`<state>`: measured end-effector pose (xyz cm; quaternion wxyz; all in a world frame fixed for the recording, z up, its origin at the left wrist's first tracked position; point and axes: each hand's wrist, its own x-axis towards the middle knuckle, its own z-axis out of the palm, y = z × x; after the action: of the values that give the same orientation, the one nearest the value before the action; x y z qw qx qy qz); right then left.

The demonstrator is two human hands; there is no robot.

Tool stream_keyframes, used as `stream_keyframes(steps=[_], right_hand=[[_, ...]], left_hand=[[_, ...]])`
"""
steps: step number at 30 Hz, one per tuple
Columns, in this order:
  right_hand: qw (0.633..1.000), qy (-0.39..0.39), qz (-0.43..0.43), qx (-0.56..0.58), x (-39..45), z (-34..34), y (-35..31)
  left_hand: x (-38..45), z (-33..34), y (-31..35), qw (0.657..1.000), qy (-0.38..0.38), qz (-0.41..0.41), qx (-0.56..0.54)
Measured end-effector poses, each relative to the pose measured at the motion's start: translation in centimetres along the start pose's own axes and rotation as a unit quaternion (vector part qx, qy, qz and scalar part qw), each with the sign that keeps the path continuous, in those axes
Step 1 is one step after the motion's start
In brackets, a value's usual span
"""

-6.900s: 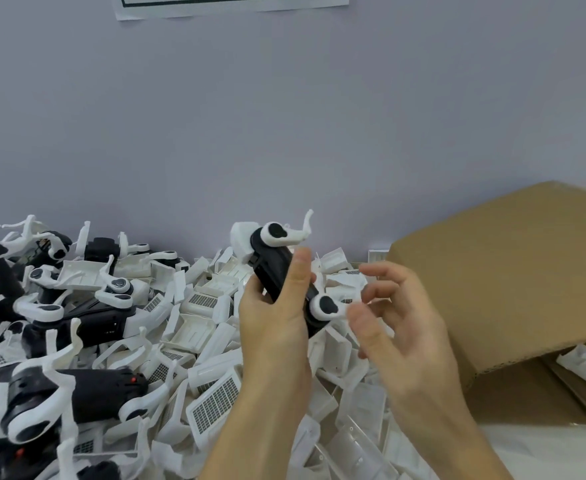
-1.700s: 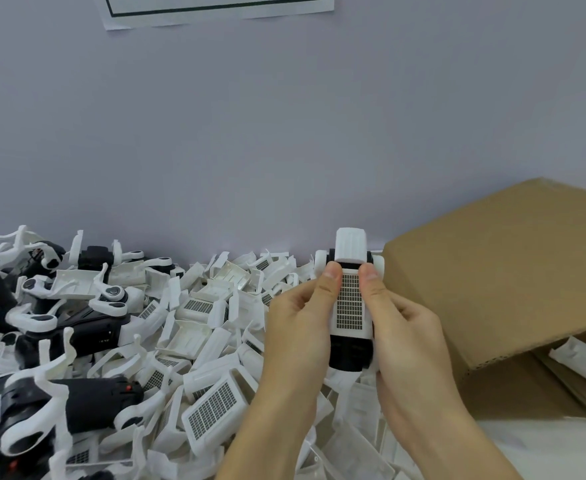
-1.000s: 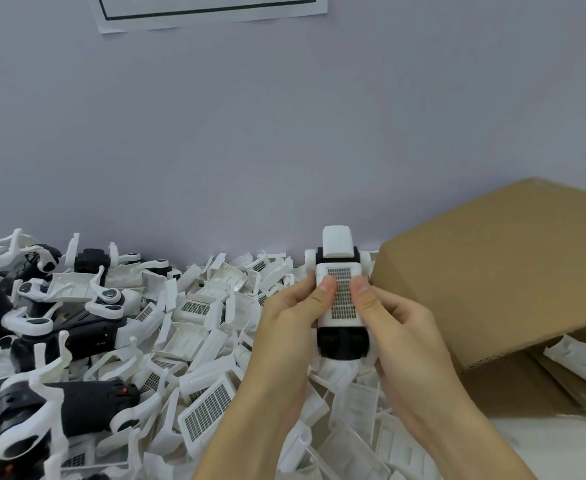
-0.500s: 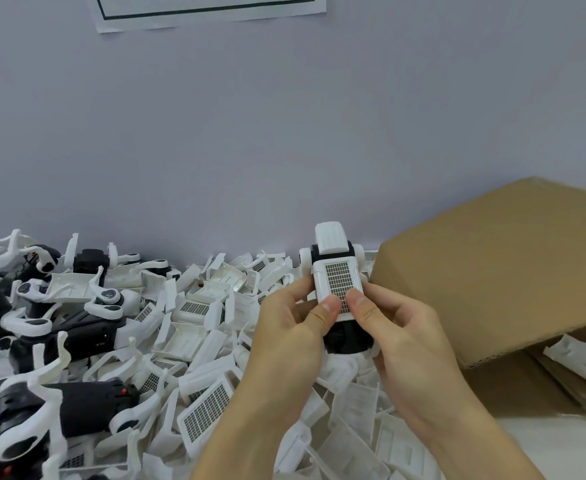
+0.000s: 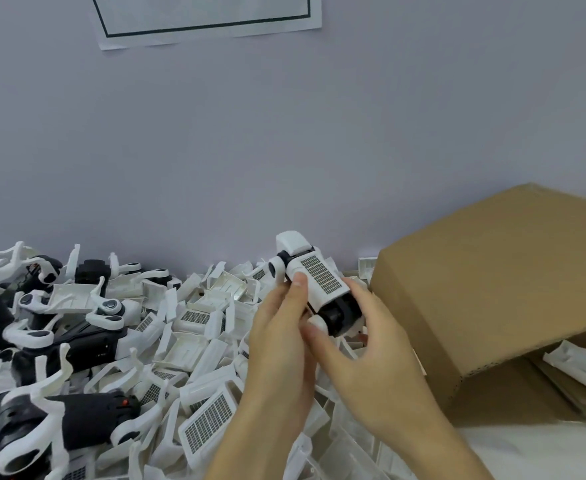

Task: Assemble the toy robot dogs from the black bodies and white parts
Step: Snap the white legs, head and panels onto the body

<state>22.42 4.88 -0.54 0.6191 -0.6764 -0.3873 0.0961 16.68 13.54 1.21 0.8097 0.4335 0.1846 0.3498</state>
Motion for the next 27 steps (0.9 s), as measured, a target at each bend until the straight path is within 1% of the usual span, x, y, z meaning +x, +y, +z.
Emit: stream_keyframes(steps=[2,4,7,10,12,13,14,17,20,25,27], right_hand=[[0.999,0.023,0.002,-0.025,-0.1,0.1,0.1],[0.998,0.061,-0.015,-0.010,-0.1,0.3,0.1],[0.991,0.131,-0.011,0.024,0.0,0.1,0.1],[0.987,0.147,0.012,0.066,0.4,-1.1,0.1],[0.986,0.135,0.023,0.095,0.7,-2.1,0.2],[0.986,0.122,0.029,0.106,0.8,-2.6,0.3],[0.987,0.101,0.037,0.117,0.8,-3.0,0.4],[0.984,0.024,0.063,0.165,0.8,-3.8,0.9],[0.980,-0.020,0.080,0.182,0.8,-4.0,1.3],[0.974,-0.041,0.075,0.210,0.9,-3.8,1.7],[0.966,-0.039,0.078,0.244,1.0,-3.6,1.8]], left_hand=[[-0.1,0.0,0.3,0.999,-0.012,-0.025,-0.021],[0.0,-0.2,0.4,1.000,-0.010,-0.008,0.022],[0.3,-1.0,0.8,0.989,0.045,0.062,0.124],[0.3,-1.6,1.2,0.965,0.102,0.137,0.198],[0.2,-1.8,1.2,0.946,0.125,0.181,0.240],[0.2,-1.7,1.2,0.938,0.127,0.200,0.255],[0.2,-1.8,1.2,0.937,0.117,0.214,0.251],[-0.1,-1.7,1.3,0.958,0.059,0.176,0.217],[-0.1,-1.6,1.5,0.969,0.018,0.156,0.190],[-0.2,-1.5,1.6,0.971,0.019,0.172,0.164],[-0.1,-1.5,1.6,0.971,0.024,0.175,0.161]])
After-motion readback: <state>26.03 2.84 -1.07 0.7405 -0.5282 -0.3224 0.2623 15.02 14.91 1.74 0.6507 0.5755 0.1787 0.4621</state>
